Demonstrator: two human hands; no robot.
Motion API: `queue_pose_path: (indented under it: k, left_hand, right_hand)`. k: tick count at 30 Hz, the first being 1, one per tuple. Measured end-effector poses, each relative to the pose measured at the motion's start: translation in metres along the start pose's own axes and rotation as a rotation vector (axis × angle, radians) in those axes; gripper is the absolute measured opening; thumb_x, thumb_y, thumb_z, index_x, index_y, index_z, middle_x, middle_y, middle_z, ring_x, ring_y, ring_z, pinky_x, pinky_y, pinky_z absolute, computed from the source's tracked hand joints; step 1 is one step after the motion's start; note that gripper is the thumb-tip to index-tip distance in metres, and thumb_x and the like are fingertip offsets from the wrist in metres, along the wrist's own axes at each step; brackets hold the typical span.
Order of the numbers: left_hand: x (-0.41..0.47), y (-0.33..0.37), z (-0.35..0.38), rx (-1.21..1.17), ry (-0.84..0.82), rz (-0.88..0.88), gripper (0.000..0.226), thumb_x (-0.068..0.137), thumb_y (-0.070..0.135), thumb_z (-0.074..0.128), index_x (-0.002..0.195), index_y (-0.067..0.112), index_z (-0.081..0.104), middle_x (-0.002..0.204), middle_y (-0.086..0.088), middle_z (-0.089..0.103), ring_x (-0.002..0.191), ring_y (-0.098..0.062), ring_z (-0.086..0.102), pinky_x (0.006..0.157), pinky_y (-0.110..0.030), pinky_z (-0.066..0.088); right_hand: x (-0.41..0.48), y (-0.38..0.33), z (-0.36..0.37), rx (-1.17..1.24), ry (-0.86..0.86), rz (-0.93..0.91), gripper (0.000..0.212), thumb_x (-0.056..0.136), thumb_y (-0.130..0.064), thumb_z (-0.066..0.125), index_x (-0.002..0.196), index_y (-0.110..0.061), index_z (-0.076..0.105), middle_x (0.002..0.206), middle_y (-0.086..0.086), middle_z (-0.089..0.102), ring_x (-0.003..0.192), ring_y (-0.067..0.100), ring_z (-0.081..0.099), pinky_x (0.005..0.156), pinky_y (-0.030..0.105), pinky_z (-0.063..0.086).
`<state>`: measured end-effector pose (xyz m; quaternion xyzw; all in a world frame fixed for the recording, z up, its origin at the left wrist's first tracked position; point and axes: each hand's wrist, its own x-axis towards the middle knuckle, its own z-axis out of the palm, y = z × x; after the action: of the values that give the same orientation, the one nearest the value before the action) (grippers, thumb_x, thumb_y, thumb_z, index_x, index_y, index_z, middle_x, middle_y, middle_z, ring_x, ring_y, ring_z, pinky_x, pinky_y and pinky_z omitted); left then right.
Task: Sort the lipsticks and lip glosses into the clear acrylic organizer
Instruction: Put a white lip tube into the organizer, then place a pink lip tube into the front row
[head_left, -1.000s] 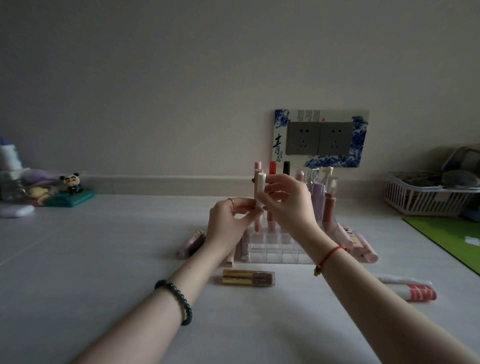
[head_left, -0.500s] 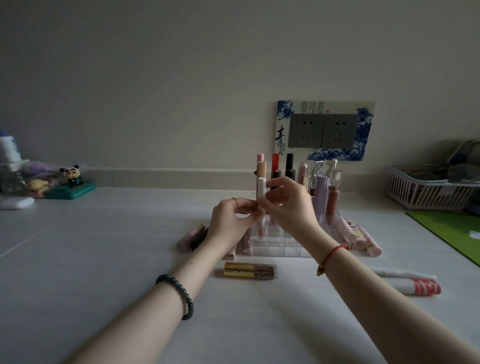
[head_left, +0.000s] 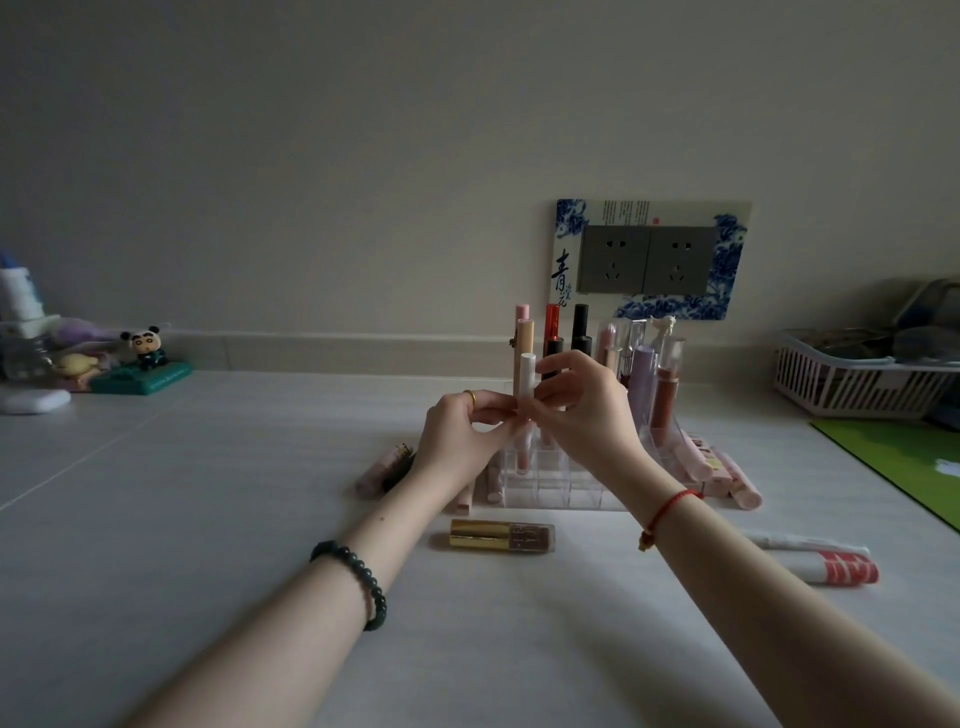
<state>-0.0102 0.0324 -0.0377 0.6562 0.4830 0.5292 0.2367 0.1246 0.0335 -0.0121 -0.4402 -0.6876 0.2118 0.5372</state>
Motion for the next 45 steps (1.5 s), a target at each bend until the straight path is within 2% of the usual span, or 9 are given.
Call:
queue_pose_path:
  k: [9,15,21,24,31,36,40,43,45]
  left_hand:
    - [0.003,0.001,-0.017,-0.049,-0.047,0.011,0.013,0.071,0.031,0.072,0.081,0.035,0.066,0.082,0.017,0.069,0.085,-0.003,0.065,0.087,-0.024,0.046]
    - [0.007,-0.003,-0.041,-0.032,0.030,0.020,0.016,0.086,0.035,0.055,0.094,0.026,0.066,0.089,0.019,0.066,0.085,0.014,0.059,0.071,0.003,0.039]
    - [0.006,-0.022,-0.043,0.302,-0.046,-0.056,0.023,0.091,0.014,0.047,0.108,0.016,0.062,0.096,0.008,0.061,0.092,-0.007,0.055,0.069,-0.003,0.037]
    - [0.008,-0.030,-0.040,0.445,-0.236,-0.090,0.032,0.090,0.013,0.045,0.121,0.016,0.054,0.123,-0.003,0.059,0.113,-0.018,0.053,0.097,-0.027,0.041]
    - [0.019,-0.033,-0.036,0.610,-0.454,-0.065,0.040,0.091,0.015,0.041,0.130,0.023,0.048,0.134,-0.003,0.052,0.121,-0.020,0.049,0.102,-0.034,0.039]
    - [0.019,-0.038,-0.040,0.514,-0.409,-0.082,0.041,0.088,0.009,0.039,0.125,0.020,0.053,0.130,-0.003,0.055,0.119,-0.016,0.050,0.103,-0.026,0.036]
    - [0.021,-0.036,-0.045,0.395,-0.403,-0.105,0.041,0.084,0.008,0.041,0.117,0.025,0.058,0.111,0.004,0.064,0.098,-0.006,0.055,0.083,-0.014,0.039]
    - [0.021,-0.031,-0.052,0.194,-0.351,-0.123,0.021,0.080,0.015,0.051,0.078,0.027,0.068,0.072,0.015,0.067,0.072,-0.006,0.059,0.066,-0.018,0.045]
    - [0.021,-0.023,-0.056,0.077,-0.281,-0.139,0.021,0.082,0.018,0.050,0.068,0.022,0.065,0.067,0.008,0.069,0.072,-0.016,0.062,0.072,-0.025,0.047]
  right_hand:
    - [0.001,-0.014,-0.008,-0.033,0.039,-0.061,0.031,0.069,-0.016,0.074,0.096,-0.013,0.059,0.081,0.001,0.066,0.071,0.008,0.064,0.065,0.017,0.054]
    - [-0.001,-0.042,-0.017,-0.014,0.070,-0.232,0.024,0.071,-0.007,0.070,0.090,-0.017,0.060,0.075,-0.008,0.061,0.069,0.002,0.061,0.064,0.011,0.053]
    - [-0.023,-0.049,0.004,-0.371,-0.400,-0.472,0.022,0.082,-0.004,0.055,0.100,-0.015,0.063,0.094,-0.005,0.062,0.080,0.004,0.059,0.081,0.011,0.049]
    - [-0.029,-0.038,0.015,-0.530,-0.606,-0.518,0.028,0.085,-0.001,0.050,0.106,-0.015,0.062,0.109,0.002,0.062,0.094,0.013,0.060,0.086,0.024,0.050]
    - [-0.023,-0.019,0.028,-0.722,-0.820,-0.512,0.037,0.083,0.002,0.052,0.110,-0.023,0.059,0.118,-0.001,0.057,0.108,0.015,0.053,0.094,0.033,0.046]
    - [-0.024,-0.014,0.030,-0.738,-0.820,-0.620,0.020,0.085,-0.009,0.054,0.102,-0.018,0.061,0.112,-0.001,0.060,0.104,0.015,0.055,0.093,0.033,0.045]
    - [-0.025,-0.019,0.024,-0.622,-0.727,-0.697,0.018,0.084,-0.005,0.055,0.098,-0.014,0.063,0.103,0.003,0.063,0.092,0.016,0.060,0.083,0.028,0.050]
    - [-0.021,-0.033,0.014,-0.379,-0.545,-0.653,0.014,0.084,-0.006,0.055,0.096,-0.010,0.063,0.094,0.001,0.066,0.083,0.009,0.063,0.078,0.016,0.051]
    - [-0.016,-0.044,0.008,-0.209,-0.422,-0.549,0.018,0.084,-0.006,0.053,0.101,-0.007,0.060,0.093,-0.007,0.062,0.086,0.000,0.060,0.080,0.010,0.049]
